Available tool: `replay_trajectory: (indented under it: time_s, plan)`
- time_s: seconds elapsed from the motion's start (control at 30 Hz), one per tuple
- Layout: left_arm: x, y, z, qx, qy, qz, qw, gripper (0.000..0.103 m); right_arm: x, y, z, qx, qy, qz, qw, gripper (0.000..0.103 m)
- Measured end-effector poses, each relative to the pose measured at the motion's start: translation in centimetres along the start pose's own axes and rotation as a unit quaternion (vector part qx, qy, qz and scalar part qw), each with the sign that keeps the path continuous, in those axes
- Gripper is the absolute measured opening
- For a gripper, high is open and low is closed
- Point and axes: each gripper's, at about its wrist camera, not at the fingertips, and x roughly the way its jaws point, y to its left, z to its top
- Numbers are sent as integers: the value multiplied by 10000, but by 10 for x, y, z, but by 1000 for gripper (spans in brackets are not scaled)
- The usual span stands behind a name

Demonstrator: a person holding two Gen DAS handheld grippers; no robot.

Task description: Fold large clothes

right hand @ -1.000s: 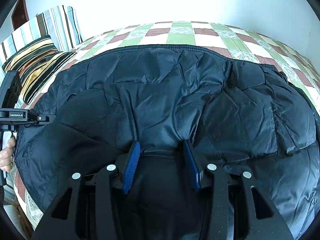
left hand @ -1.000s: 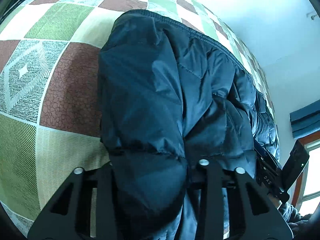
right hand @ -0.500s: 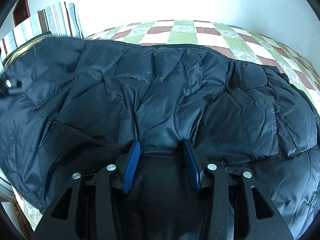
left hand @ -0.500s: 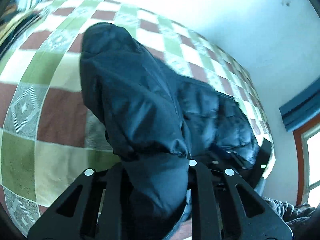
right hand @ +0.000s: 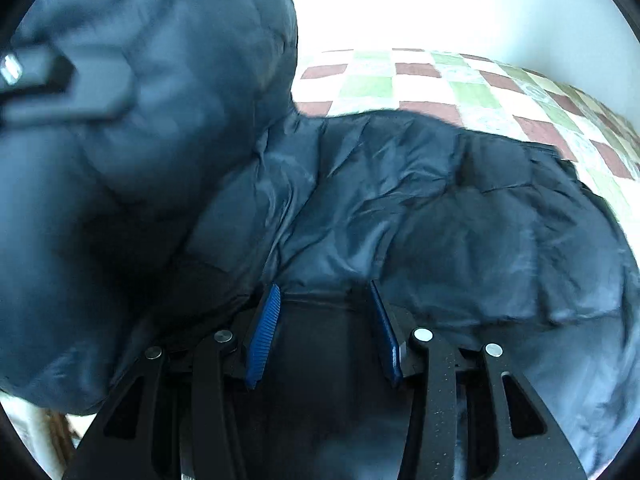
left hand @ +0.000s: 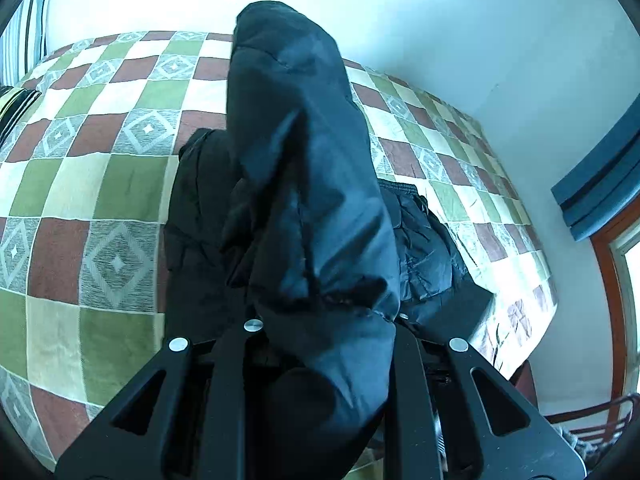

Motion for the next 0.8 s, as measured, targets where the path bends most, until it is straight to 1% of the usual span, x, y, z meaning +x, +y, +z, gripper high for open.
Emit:
replay_trajectory:
  time_s: [0.1, 0.27, 0.37, 0.53, 0.67, 0.8]
  plan:
    - [7, -25, 0, 139, -50, 230, 9996, 18, -30, -25, 1, 22, -233, -115, 9997, 46]
    - [30, -69, -1, 265, -39, 500, 9984, 18, -61, -74, -7, 264, -327, -277, 9987, 46]
    - [48, -95, -2, 334, 21, 483, 9983, 18, -78, -110, -15, 495, -335, -402, 9974, 46]
    - [84, -135, -8, 485, 199, 344, 9980, 18, -98, -149, -26, 812, -373, -572, 9944, 46]
    - [117, -158, -15, 520, 371, 305, 9975, 18, -109, -172, -35, 903, -417, -971, 9903, 46]
    - [138, -176, -26, 597, 359, 378, 9969, 18, -112, -188, -42, 1008, -346, -1263, 9863, 48]
